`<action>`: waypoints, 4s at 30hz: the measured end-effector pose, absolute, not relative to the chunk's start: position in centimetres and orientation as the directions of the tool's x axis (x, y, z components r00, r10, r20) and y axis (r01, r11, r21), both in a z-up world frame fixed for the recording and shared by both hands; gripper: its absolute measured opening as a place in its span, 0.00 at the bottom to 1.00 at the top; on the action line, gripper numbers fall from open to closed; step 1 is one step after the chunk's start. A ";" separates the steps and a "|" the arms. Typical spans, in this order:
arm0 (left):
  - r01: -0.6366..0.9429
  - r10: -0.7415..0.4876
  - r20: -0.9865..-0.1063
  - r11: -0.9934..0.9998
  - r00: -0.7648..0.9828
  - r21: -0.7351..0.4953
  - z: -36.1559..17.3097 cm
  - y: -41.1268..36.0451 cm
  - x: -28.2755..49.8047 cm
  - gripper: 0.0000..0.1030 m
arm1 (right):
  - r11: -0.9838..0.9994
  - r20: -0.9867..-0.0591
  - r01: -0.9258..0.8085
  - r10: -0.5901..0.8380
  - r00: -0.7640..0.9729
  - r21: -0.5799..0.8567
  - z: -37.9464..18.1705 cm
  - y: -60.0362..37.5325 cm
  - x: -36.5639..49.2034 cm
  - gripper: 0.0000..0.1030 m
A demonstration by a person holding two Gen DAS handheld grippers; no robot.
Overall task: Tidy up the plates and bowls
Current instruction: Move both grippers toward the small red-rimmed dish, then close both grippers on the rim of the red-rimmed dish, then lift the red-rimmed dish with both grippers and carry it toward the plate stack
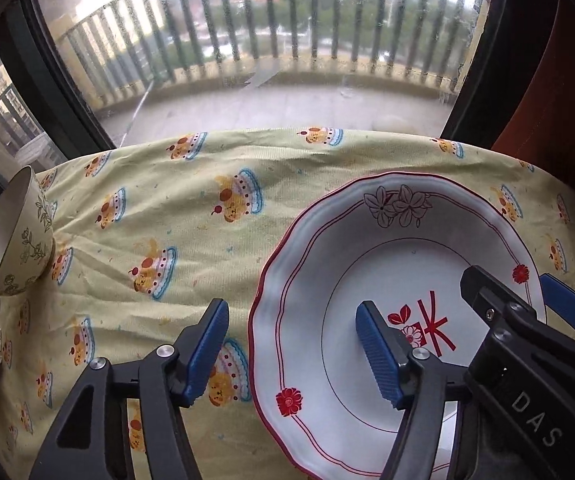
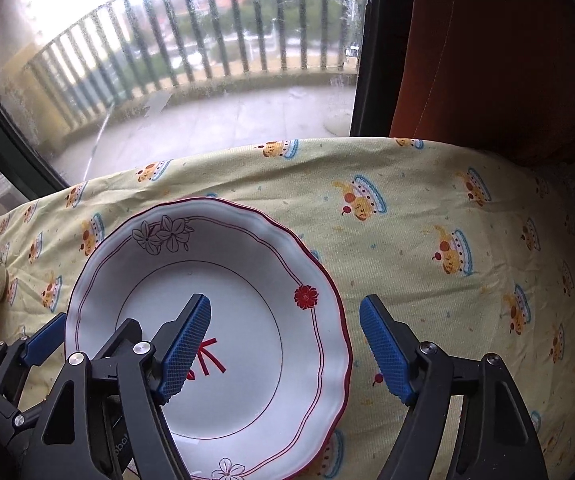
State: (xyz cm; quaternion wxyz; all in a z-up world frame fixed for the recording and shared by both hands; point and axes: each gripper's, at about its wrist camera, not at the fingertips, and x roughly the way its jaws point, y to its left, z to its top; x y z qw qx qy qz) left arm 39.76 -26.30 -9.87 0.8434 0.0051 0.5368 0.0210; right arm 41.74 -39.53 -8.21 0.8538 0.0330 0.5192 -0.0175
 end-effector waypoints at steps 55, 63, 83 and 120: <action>0.051 -0.021 -0.894 0.999 0.448 0.002 -4.4 -23.5 32.1 0.52 | 0.999 -0.902 0.041 -0.041 0.429 -0.026 -3.5 -37.4 32.9 0.43; 0.054 -0.032 -0.883 0.999 0.468 -0.008 -2.2 -21.7 28.4 0.52 | 0.998 -0.885 0.054 -0.063 0.462 -0.042 -0.9 -35.4 28.8 0.43; 0.217 -0.158 -0.881 0.974 0.445 -0.065 -1.9 -22.5 19.3 0.52 | 0.972 -0.875 0.220 -0.180 0.450 -0.087 0.8 -35.4 16.8 0.43; -0.030 0.087 -0.914 0.996 0.395 0.082 -6.9 -28.3 13.1 0.53 | 1.000 -0.945 0.013 0.014 0.328 0.019 -6.1 -41.5 14.3 0.43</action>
